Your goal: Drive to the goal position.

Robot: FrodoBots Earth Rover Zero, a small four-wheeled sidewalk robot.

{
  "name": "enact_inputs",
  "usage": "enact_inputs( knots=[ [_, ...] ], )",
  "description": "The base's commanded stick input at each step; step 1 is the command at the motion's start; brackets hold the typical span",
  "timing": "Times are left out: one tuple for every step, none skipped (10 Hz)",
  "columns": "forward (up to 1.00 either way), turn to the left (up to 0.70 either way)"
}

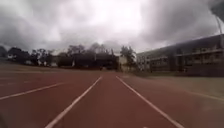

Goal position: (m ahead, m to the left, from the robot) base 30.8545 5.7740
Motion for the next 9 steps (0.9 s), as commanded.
enact_inputs(
  knots=[
    [0.67,0.0],
    [0.67,0.0],
    [0.67,0.0],
    [0.67,0.0],
    [0.67,0.0],
    [0.67,0.0],
    [0.67,0.0],
    [0.67,0.0],
    [0.67,0.0]
  ],
)
